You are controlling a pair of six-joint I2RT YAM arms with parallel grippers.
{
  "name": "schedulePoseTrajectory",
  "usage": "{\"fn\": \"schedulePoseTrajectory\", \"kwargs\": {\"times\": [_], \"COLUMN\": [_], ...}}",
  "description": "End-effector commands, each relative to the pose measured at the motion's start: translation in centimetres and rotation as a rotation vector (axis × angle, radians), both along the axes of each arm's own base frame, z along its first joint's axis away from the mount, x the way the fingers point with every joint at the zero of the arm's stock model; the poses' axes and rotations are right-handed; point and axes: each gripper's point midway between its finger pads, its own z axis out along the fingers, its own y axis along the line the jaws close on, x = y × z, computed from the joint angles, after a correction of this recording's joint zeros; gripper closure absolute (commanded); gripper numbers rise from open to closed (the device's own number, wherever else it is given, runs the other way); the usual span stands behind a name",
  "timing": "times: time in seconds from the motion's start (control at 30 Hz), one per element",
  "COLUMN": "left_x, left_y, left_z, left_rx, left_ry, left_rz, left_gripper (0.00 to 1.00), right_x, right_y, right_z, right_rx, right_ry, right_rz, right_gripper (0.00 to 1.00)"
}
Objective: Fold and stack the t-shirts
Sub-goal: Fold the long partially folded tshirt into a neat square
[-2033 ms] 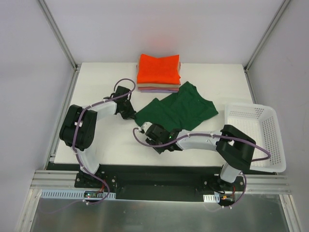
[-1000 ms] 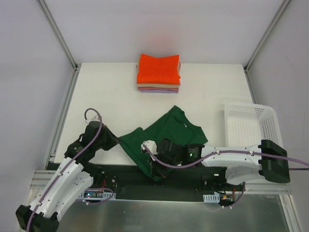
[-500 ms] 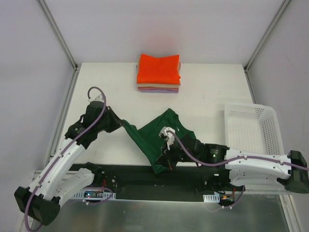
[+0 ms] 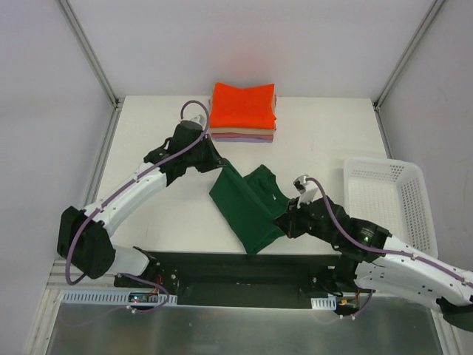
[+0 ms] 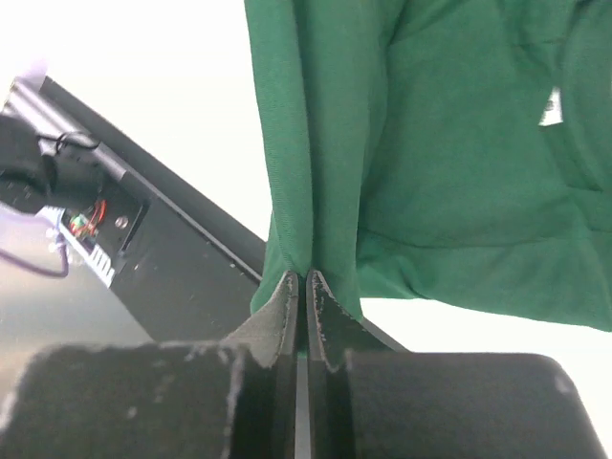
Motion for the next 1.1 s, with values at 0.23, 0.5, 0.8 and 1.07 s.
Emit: {"fn": "schedulePoseTrajectory", "kwargs": {"times": [0.23,0.5,0.8,1.07], "left_x": [7.7,10.6,12.3,12.9], "left_y": [-4.7,-8.0,-10.2,-12.0], "left_z": [-0.6,-3.9,-7.8,-7.4], "left_rx": [0.032,0.057,0.067,0.02], "left_ry": [-0.055,-0.012,0.042,0.038], "left_rz": [-0.037,-0.1,-0.163,-0.232], "left_gripper": [1.0,1.0,1.0,0.18], "right_x": [2.5,4.4,6.6,9.6], "right_y": [-5.3,-7.1,-10.2,-13.3], "right_z": [-4.5,-6.6,-9.3,-9.2], "right_rx": [-0.154,-0.191,-0.291,-0.418], "right_ry": [0.192,0.245,0.235,0.197], "right_rz": [-0.182,-0.283,-0.401,-0.576], "right_gripper": [1.0,1.0,0.95,0.46]}}
